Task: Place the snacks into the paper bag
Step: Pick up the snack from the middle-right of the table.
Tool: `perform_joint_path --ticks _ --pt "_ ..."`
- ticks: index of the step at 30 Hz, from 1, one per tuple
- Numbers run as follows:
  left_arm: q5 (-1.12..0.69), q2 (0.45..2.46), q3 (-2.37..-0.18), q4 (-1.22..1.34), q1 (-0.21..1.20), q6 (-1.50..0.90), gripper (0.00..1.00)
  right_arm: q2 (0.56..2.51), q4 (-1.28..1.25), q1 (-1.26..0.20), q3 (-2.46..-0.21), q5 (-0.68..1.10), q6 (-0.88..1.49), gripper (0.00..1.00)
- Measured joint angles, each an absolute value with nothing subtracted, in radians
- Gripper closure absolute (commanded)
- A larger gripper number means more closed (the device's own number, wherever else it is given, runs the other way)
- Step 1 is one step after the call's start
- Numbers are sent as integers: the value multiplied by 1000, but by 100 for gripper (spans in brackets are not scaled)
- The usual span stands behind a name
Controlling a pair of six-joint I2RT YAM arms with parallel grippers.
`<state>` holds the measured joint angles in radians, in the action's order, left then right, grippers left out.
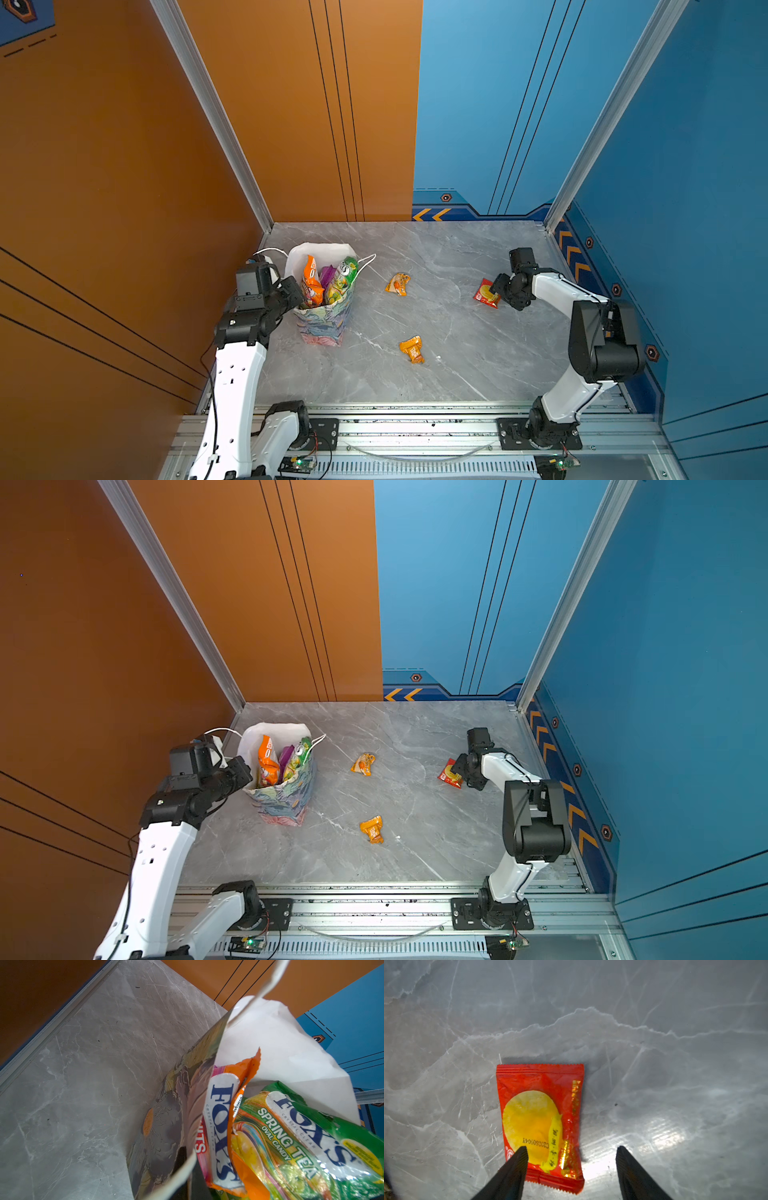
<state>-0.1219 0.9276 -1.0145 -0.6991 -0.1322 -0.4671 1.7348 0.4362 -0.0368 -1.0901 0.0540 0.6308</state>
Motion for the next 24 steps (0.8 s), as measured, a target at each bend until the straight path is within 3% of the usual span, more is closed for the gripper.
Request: perform_joint_path --ticks 14,24 --pt "-140 928 -1013 -699 -150 -467 100 1824 464 -51 -1158 77 599 51" --pt "-156 928 -1008 -695 -164 -467 100 1845 461 -47 -1160 139 602 89"
